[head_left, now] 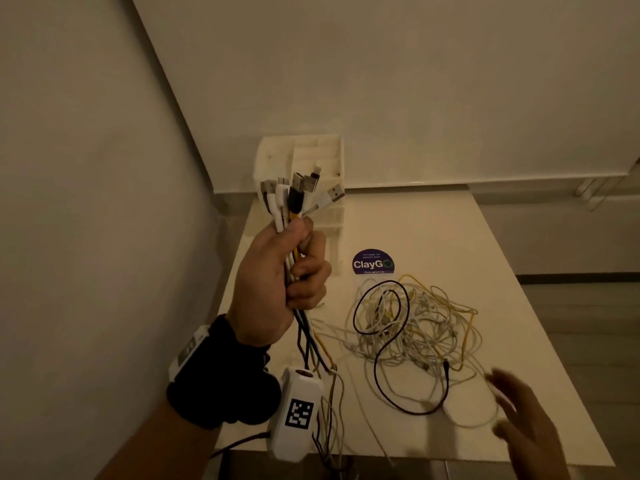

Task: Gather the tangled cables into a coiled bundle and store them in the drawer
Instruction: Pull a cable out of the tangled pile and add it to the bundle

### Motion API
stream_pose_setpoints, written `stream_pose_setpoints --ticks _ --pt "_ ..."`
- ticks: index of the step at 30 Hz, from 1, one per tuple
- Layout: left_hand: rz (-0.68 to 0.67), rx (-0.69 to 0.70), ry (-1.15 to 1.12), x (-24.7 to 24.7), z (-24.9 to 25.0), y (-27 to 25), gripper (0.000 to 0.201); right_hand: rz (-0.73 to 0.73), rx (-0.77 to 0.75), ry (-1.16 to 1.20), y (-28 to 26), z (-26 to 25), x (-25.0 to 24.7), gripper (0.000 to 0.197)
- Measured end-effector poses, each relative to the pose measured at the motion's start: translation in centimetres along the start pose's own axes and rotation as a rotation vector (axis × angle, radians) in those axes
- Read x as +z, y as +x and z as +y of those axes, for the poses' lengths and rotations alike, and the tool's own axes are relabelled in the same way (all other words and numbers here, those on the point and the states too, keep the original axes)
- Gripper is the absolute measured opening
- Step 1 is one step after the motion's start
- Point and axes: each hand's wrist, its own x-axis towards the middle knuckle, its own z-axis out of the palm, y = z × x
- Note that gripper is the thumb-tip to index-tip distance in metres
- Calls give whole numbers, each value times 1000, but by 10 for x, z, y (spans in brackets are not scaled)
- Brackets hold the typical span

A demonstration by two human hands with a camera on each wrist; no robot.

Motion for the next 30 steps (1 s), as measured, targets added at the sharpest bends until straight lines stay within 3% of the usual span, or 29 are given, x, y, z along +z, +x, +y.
stream_pose_setpoints --ticks 3,5,7,8,11,14,16,18,22,25,30 --pt "-71 -67 -65 3 -6 -6 31 -255 -339 -32 14 -71 50 70" --pt "-97 -76 -51 8 -9 -12 29 -518 -451 -122 21 -114 85 82" --pt "-105 -68 -22 15 -11 -20 28 -791 -463 -200 20 -136 124 80" --pt "-102 -66 -11 17 -11 -24 29 -880 -453 -242 19 -138 138 70" --pt "-62 -44 5 15 -3 -37 28 -1019 -328 -73 10 -136 157 40" --pt "-22 8 7 7 10 -49 30 -1087 -179 66 -5 -123 160 28" --pt "18 55 33 1 17 -54 34 -1033 -227 -6 -13 -108 166 5" --pt "41 89 67 -3 19 -58 34 -948 -335 -98 -17 -93 172 25" --pt "49 130 113 -9 17 -61 35 -929 -403 -212 -18 -67 176 27" --pt "23 190 74 -13 20 -60 34 -952 -331 -256 -18 -40 172 22" --pt "93 274 128 -24 37 -56 35 -1022 -231 -398 -16 10 163 19"
